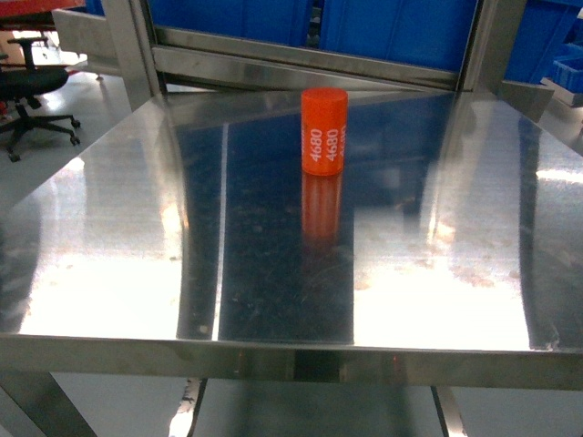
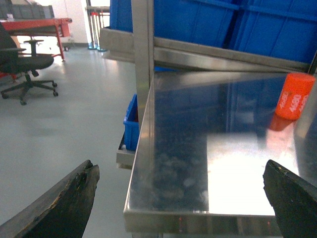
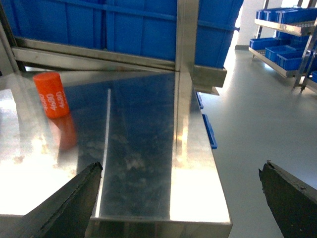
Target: Pick capacitor and pack into box
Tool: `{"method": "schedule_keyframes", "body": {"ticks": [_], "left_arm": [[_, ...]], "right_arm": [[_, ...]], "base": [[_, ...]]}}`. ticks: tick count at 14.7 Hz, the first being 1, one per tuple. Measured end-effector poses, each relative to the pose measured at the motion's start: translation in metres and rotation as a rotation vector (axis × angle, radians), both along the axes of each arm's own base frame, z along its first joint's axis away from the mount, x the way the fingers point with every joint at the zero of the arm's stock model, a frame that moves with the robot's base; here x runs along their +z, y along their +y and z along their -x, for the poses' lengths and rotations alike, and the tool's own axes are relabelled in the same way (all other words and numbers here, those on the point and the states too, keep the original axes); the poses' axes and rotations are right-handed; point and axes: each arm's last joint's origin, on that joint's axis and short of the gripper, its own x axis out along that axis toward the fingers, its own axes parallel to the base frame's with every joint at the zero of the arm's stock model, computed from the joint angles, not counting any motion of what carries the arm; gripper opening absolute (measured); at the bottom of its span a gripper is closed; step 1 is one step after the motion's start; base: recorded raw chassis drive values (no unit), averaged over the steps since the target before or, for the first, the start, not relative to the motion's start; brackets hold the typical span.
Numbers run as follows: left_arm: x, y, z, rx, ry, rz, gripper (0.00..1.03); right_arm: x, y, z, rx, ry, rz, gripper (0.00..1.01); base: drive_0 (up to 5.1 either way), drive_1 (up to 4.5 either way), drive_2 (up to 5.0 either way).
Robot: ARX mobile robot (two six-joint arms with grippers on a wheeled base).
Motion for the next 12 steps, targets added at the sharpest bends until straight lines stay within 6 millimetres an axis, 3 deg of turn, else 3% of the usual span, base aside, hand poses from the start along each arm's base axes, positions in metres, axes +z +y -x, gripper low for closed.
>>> {"method": "schedule_keyframes", "body": {"ticks": [10,12], "left_arm": [[0.000,0.000,0.000,0.000,-0.001,0.000,0.98],[0.003,0.003,-0.027,-0.009,0.033,0.114,0.98]], "right_arm": [[0.000,0.000,0.000,0.000,0.000,0.001,0.98],[0.000,0.000,0.000,0.000,0.000,0.001,0.98]], "base": [[0.0,0.00,0.0],[0.0,0.00,0.0]]}}
